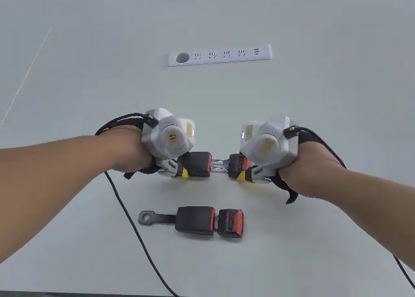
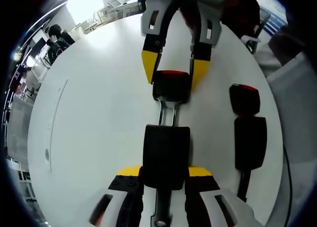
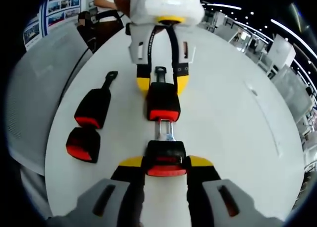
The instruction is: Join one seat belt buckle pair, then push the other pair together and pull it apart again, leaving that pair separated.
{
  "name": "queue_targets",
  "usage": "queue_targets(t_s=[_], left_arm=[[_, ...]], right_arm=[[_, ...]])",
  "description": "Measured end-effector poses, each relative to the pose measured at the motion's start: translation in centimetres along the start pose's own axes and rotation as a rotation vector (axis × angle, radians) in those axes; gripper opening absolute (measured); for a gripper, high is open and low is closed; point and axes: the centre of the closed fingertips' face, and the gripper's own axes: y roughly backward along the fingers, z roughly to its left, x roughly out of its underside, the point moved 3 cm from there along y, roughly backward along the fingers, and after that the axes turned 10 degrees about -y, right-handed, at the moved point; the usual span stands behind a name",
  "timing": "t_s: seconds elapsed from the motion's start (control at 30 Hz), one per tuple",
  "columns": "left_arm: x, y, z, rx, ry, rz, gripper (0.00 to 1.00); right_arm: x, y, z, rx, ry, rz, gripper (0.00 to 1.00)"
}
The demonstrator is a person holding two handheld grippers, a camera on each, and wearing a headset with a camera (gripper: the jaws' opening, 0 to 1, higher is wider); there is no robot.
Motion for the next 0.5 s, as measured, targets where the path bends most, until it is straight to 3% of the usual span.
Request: queue_targets(t_s=[0.2, 0.5], left_arm=[[0.0, 0.0, 0.0, 0.000, 0.007, 0.002, 0.32], [0.0, 0.0, -0.2, -0.001, -0.017, -0.006, 0.31]], right_arm=[[-0.4, -0.3, 0.1, 0.011, 0.019, -0.004, 0.31], [-1.0, -1.0, 0.0, -0.028, -0.011, -0.029, 0.29]])
